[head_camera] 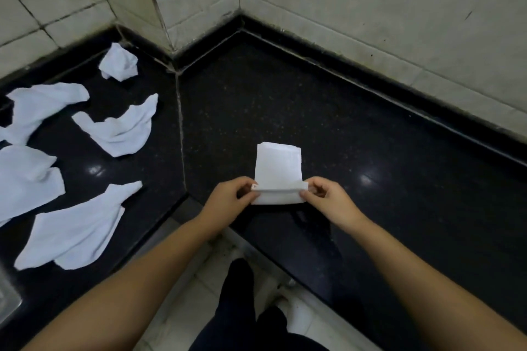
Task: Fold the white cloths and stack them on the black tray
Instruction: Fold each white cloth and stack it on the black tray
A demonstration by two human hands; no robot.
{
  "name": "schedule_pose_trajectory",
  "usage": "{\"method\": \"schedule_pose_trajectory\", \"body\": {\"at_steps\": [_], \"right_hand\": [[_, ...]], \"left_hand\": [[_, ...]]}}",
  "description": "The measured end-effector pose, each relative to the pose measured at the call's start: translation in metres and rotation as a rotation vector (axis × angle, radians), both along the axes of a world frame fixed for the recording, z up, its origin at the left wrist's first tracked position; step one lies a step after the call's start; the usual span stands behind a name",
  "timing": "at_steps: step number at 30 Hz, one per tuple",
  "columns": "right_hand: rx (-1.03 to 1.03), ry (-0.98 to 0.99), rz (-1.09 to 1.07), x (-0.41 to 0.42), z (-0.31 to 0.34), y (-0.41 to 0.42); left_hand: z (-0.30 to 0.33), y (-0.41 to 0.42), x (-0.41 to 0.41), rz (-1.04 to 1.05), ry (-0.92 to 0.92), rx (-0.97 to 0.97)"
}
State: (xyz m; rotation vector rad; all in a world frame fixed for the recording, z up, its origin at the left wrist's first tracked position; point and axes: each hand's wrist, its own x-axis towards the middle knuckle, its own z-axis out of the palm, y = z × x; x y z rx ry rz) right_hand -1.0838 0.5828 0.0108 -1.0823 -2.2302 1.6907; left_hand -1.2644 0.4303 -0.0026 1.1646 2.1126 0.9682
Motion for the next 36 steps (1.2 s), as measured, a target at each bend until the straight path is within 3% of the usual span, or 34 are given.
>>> {"method": "schedule_pose_trajectory", "body": {"at_steps": [5, 11, 18, 20, 26, 30, 34, 36], "right_hand": [[0.038, -0.021, -0.172, -0.040, 0.009, 0.032], [0.090, -0.259, -0.323, -0.081, -0.012, 0.059], [0.426, -0.619, -0.168, -0.094, -0.018, 0.055], [0.430, -0.686, -0.159, -0.097, -0.016, 0.054], [0.412, -0.835, -0.168, -0.110, -0.014, 0.041], [0.238, -0.689, -0.285, -0.104, -0.010, 0.040], [-0.165, -0.227, -0.612, -0.071, 0.006, 0.043], [-0.431, 0.048, -0.756, -0.042, 0.016, 0.041]], "left_hand": [[0.015, 0.056, -0.028, 0.113, -0.110, -0.010], [-0.007, 0.105, -0.050, 0.177, 0.072, -0.236], [-0.024, 0.102, -0.053, 0.244, 0.227, -0.240], [-0.025, 0.098, -0.050, 0.274, 0.254, -0.288], [-0.022, 0.106, -0.032, 0.081, 0.403, -0.518], [-0.018, 0.112, -0.032, 0.059, 0.265, -0.415], [0.007, 0.119, -0.028, 0.106, -0.321, -0.145], [0.022, 0.125, -0.013, 0.109, -0.501, -0.101]]}}
